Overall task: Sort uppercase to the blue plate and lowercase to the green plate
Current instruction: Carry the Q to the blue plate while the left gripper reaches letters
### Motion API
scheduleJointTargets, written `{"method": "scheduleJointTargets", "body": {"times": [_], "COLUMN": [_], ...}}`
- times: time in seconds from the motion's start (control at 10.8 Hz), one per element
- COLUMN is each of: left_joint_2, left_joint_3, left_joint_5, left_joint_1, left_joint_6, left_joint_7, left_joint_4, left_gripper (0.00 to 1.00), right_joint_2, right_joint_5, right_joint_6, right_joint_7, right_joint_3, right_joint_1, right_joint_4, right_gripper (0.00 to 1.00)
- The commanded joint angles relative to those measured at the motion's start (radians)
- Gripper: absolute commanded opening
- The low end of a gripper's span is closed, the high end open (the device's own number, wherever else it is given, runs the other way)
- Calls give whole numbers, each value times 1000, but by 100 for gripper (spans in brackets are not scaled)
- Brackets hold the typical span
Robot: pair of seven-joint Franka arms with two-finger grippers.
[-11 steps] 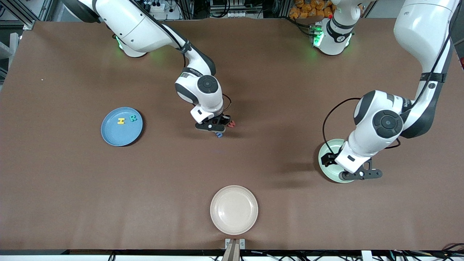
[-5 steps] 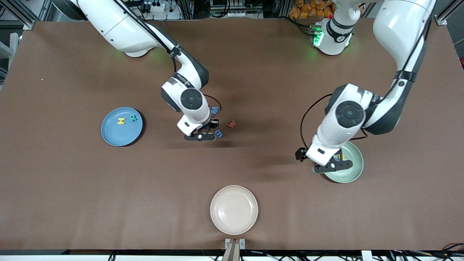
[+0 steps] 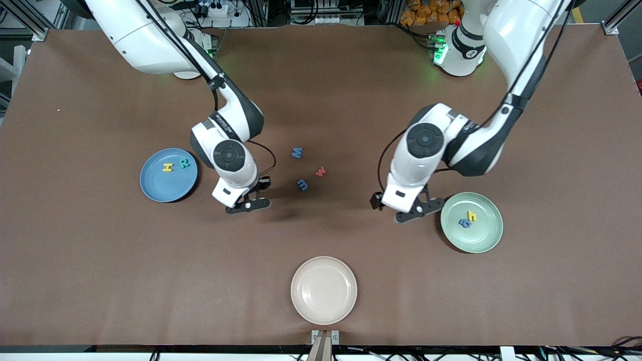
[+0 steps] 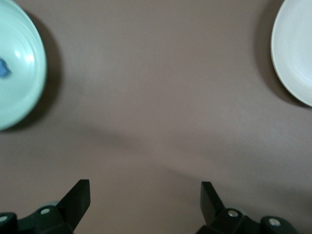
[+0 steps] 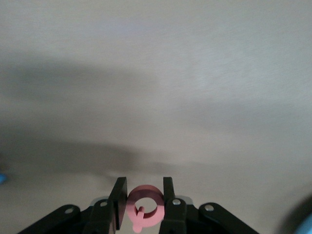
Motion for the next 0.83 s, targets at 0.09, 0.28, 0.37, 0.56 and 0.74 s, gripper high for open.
{"method": "scheduleJointTargets", "body": {"times": [0.09,0.28,0.37,0.56,0.74], "left_joint_2": [39,55,64,99,128], "left_joint_3": [6,6,6,6,8], "left_joint_5": [-39,-50,-51,-80,-103], "left_joint_1": [-91,-140,-157,-180,-221], "left_joint_6": [-20,-20,-20,-15,23], "left_joint_7": [-192,-281,-336,-413,-485], "left_joint_4": [21,20,20,21,21], "left_gripper": [100,100,100,100,100], "right_joint_2": [-71,-86,-100,-131,-142], "right_joint_5": [50,135,147,183,192], "right_joint_6": [-20,-20,-20,-20,-14], "right_joint_7": [-247,-426,-506,-667,-814], "right_joint_3": [-84,-164,-203,-279,-354], "right_joint_1": [-17,-16,-16,-16,-16], "right_joint_4": [-41,-58,-78,-110,-142], "right_gripper": [17,17,17,17,18]}}
